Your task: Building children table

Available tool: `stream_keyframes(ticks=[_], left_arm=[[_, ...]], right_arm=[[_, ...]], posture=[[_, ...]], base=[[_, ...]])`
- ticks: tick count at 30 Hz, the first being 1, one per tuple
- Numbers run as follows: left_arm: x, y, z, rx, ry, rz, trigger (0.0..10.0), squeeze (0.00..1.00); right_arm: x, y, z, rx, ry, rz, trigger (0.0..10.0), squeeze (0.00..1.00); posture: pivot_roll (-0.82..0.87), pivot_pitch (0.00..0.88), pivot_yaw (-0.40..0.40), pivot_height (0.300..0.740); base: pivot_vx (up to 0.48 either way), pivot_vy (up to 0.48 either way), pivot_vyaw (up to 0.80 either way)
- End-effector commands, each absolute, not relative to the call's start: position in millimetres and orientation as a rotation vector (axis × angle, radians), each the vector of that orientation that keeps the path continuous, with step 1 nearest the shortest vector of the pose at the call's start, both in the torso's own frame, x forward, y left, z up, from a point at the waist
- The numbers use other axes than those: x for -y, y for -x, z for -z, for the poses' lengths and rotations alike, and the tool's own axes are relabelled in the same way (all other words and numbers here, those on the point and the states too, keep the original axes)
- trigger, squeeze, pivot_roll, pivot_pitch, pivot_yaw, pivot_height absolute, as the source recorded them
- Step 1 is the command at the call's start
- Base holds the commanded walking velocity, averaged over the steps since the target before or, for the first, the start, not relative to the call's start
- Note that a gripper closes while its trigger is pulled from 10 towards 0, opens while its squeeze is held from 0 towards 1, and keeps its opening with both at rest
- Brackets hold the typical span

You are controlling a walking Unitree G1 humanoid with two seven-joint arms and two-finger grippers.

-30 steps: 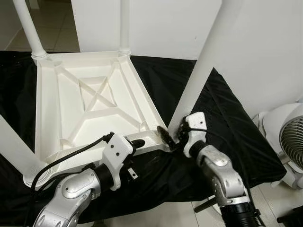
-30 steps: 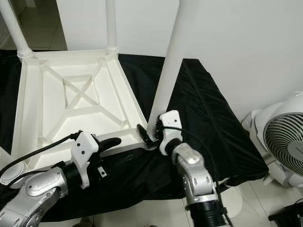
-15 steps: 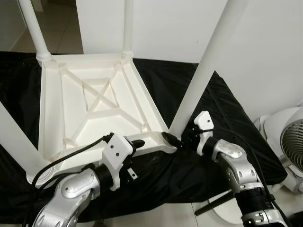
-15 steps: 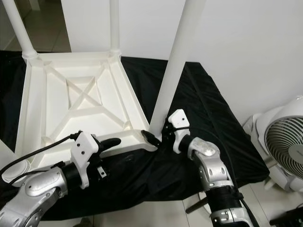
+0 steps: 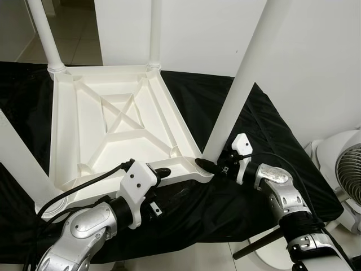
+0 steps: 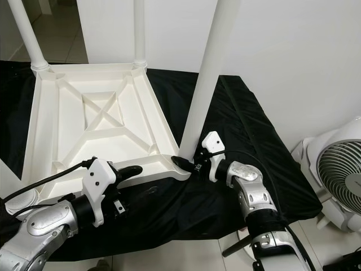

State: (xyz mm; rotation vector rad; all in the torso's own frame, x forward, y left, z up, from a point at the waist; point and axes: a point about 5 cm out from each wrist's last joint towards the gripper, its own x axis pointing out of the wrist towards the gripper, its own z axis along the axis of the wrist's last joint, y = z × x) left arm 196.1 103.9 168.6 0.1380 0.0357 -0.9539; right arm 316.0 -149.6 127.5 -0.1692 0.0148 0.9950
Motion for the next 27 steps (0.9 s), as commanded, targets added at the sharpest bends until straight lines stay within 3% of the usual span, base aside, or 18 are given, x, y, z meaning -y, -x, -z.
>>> stream_keyframes(ticks=[1,15,17,19,27], left_arm=[[-104,-195,-168,-0.040,-0.128,0.919,10.0,0.00],[-102,-197,-168,-0.041,-0.125,0.926,10.0,0.00],[-102,-197,-168,-0.041,-0.126,0.930,10.0,0.00],[-102,-197,-168,-0.040,-0.126,0.932,10.0,0.00],[-101,-196,-167,-0.045,-0.120,0.941,10.0,0.00]], right_arm=[[152,-313,-122,-0.041,0.159,-0.974,0.0,0.00],[132,-294,-114,-0.059,0.083,-0.740,0.0,0.00],[119,-288,-114,-0.073,0.054,-0.557,0.0,0.00],[116,-287,-115,-0.066,0.049,-0.508,0.0,0.00],[97,-278,-119,-0.066,0.008,-0.438,0.0,0.00]], posture=[[0.21,0.008,-0.104,0.740],[0.19,0.007,-0.101,0.740],[0.19,0.009,-0.102,0.740],[0.19,0.011,-0.101,0.740],[0.19,0.017,-0.101,0.740]], base=[[0.000,0.000,0.00],[0.000,0.000,0.00],[0.000,0.000,0.00],[0.000,0.000,0.00],[0.000,0.000,0.00]])
